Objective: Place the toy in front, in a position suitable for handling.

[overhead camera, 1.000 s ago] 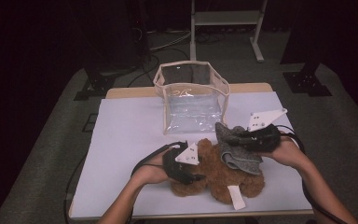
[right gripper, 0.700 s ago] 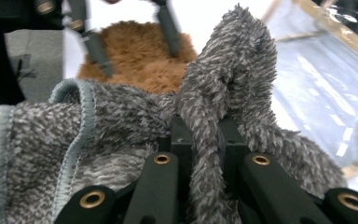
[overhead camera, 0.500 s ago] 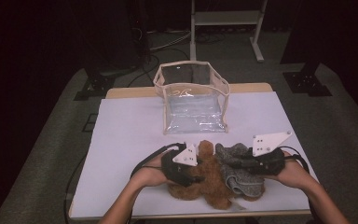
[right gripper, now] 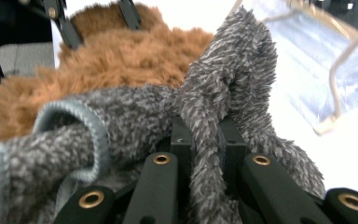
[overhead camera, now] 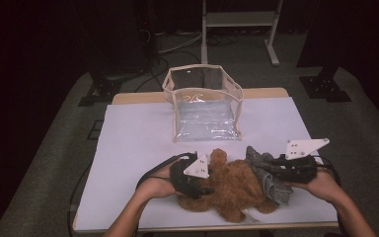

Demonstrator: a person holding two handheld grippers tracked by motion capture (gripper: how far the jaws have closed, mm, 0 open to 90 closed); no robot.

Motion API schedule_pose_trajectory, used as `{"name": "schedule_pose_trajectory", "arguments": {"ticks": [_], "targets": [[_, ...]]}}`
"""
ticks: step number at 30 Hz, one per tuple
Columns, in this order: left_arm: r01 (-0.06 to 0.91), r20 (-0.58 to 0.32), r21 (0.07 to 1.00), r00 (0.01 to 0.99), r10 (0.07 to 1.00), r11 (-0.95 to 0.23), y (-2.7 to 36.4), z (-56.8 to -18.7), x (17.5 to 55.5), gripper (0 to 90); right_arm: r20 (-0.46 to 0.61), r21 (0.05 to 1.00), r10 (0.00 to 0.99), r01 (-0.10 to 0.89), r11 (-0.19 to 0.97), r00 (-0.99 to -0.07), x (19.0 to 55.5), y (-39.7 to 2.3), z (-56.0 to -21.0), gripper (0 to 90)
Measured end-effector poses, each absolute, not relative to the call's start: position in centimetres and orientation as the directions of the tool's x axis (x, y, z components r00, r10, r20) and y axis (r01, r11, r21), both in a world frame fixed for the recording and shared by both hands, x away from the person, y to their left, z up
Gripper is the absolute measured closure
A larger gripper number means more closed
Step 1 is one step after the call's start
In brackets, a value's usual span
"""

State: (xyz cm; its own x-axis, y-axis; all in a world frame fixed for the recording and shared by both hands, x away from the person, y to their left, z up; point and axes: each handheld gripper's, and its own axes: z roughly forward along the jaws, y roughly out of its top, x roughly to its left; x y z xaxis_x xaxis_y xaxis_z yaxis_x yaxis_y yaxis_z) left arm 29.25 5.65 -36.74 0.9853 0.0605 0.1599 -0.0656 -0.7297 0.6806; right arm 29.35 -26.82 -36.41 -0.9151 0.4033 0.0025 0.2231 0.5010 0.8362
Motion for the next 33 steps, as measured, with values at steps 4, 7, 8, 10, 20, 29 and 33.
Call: {"name": "schedule_pose_trajectory", "arguments": {"ticks": [4,7,8,10,20,29,33], "targets": [[-0.066,0.156,0.654,0.987,0.05,-0.754,5.6,-36.7,29.2,43.5,0.002,0.86,0.387,0.199,0.47,-0.922,29.7,-25.7,-36.2,79.8],[-0.07,0.159,0.637,0.986,0.041,-0.767,5.7,-36.8,29.2,45.2,0.008,0.862,0.384,0.201,0.465,-0.923,30.0,-25.4,-36.5,79.9],[-0.065,0.148,0.641,0.988,0.041,-0.765,5.8,-36.9,29.2,45.6,0.023,0.862,0.4,0.221,0.457,-0.916,30.1,-26.1,-37.0,79.9],[-0.067,0.145,0.647,0.989,0.036,-0.759,5.9,-37.0,29.1,45.6,0.019,0.845,0.428,0.243,0.476,-0.904,30.1,-26.9,-37.8,79.9],[-0.093,0.149,0.645,0.989,0.006,-0.758,5.7,-37.1,28.7,45.2,0.018,0.849,0.457,0.255,0.463,-0.889,30.3,-28.7,-37.1,79.4],[-0.119,0.152,0.646,0.988,-0.025,-0.754,6.0,-37.3,28.2,45.3,0.061,0.853,0.391,0.251,0.457,-0.918,30.9,-26.5,-38.1,79.6],[-0.11,0.158,0.646,0.987,-0.009,-0.756,6.1,-37.3,28.1,45.7,0.08,0.843,0.414,0.283,0.457,-0.907,30.4,-28.0,-38.8,79.6]]}}
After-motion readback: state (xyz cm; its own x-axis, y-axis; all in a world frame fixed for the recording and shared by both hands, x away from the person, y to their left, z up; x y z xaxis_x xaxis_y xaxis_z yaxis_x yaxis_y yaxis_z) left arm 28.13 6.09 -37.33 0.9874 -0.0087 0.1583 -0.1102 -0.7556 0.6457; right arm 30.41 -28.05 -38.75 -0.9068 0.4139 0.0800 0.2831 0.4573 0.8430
